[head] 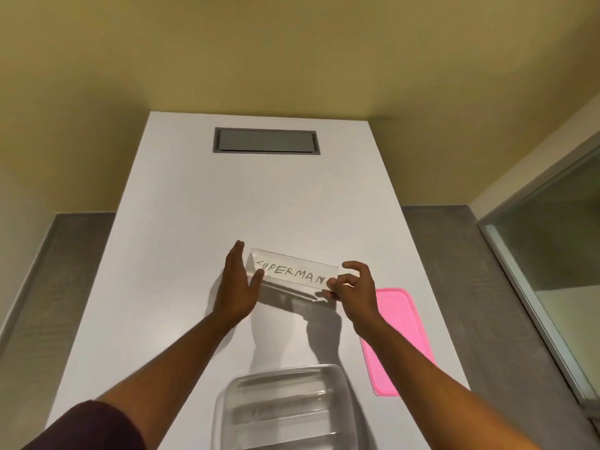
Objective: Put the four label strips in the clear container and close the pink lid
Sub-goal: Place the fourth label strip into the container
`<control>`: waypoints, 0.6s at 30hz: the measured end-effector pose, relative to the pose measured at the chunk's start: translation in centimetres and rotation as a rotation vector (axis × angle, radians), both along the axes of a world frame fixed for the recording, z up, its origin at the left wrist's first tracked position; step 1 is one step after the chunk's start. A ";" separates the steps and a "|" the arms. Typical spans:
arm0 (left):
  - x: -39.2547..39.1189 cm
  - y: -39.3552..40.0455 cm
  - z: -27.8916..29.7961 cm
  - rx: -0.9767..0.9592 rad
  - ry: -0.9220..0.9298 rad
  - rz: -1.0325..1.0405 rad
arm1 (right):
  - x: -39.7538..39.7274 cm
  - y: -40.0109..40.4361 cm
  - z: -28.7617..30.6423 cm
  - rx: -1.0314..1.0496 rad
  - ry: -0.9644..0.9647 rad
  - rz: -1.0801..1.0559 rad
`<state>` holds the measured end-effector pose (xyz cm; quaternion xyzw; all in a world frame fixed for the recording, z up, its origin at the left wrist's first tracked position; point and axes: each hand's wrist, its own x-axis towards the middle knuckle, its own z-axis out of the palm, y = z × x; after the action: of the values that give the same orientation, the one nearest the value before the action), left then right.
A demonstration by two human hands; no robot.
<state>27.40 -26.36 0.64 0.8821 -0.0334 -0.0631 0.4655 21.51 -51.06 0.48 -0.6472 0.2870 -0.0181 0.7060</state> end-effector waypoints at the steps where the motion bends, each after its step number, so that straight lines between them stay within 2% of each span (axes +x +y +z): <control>1: -0.6 0.5 0.9 -0.005 -0.001 -0.014 | -1.1 0.1 0.7 -0.027 -0.016 0.062; 6: -5.0 4.7 2.9 0.011 0.114 -0.258 | -6.3 0.8 2.8 -0.086 -0.072 0.312; 10: -8.8 7.7 2.6 0.087 0.238 -0.431 | -9.6 1.3 3.3 -0.064 -0.095 0.409; 18: -14.8 9.1 2.9 0.126 0.130 -0.382 | -14.1 2.8 3.3 -0.091 -0.113 0.472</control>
<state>12.58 -17.28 3.51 0.8812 -0.1660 -0.2090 0.3903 7.39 -48.22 3.75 -0.7253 0.0869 0.0984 0.6758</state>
